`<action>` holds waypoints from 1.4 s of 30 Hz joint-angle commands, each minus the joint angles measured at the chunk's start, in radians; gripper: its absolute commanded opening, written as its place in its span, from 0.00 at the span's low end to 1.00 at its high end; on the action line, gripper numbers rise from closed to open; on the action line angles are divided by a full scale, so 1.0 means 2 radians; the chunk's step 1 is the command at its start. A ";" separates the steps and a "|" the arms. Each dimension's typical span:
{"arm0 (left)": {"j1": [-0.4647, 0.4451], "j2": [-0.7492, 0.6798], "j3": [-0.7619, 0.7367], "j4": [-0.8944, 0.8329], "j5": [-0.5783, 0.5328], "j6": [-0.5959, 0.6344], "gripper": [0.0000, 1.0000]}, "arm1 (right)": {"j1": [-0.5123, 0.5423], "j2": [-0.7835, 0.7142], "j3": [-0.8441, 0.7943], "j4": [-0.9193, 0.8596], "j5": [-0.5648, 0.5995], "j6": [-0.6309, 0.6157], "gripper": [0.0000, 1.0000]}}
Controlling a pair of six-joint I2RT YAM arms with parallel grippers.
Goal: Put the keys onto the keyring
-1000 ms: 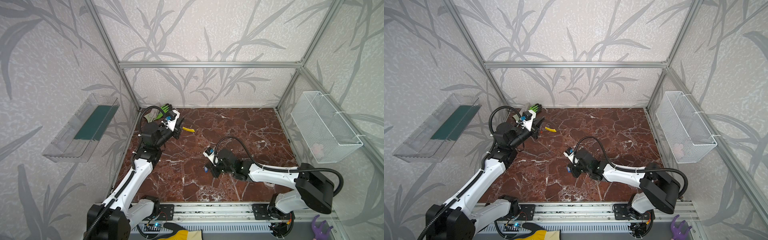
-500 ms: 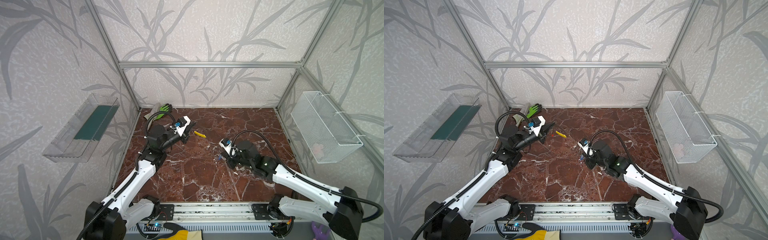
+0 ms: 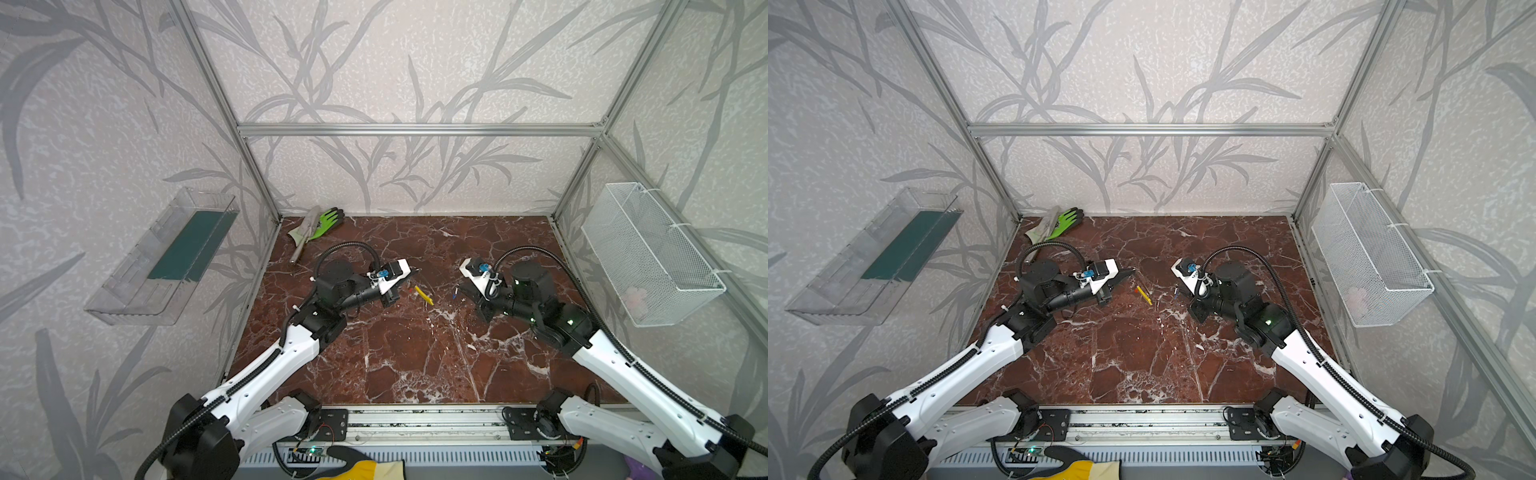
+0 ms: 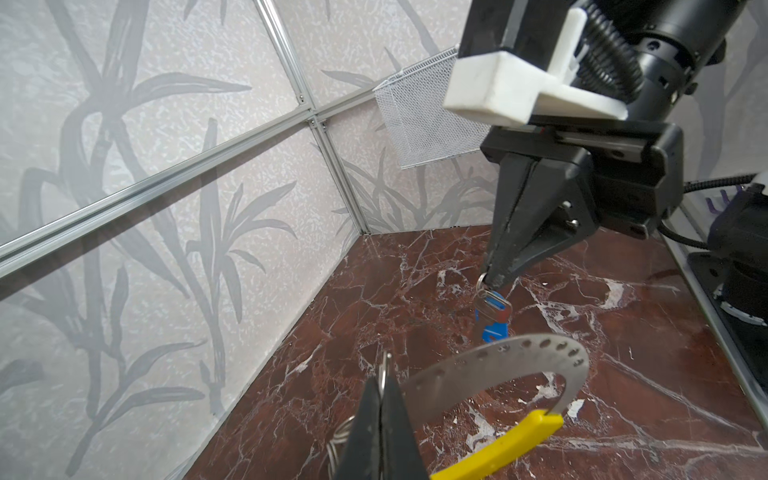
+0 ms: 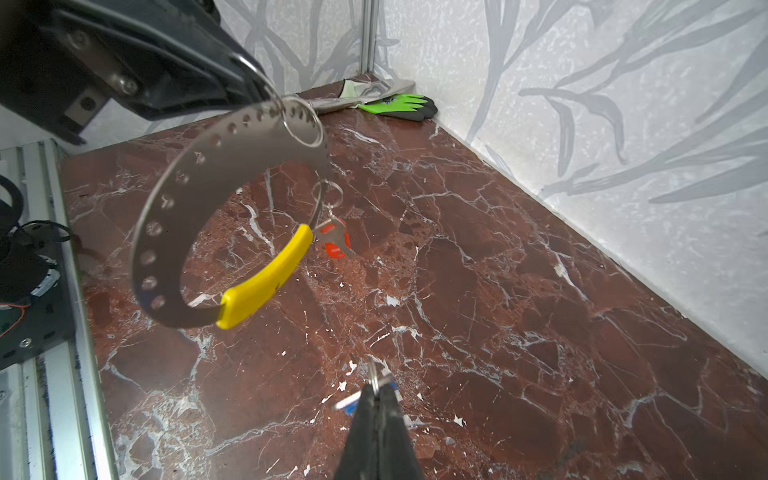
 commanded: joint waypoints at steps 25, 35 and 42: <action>-0.079 0.079 0.044 0.039 -0.010 0.028 0.00 | 0.001 -0.017 -0.039 0.102 -0.081 0.030 0.00; -0.090 0.086 0.050 0.040 -0.006 0.027 0.00 | 0.001 -0.016 -0.041 0.118 -0.063 0.045 0.00; -0.093 0.084 0.053 0.033 0.001 0.033 0.00 | 0.000 -0.012 -0.042 0.123 -0.038 0.063 0.00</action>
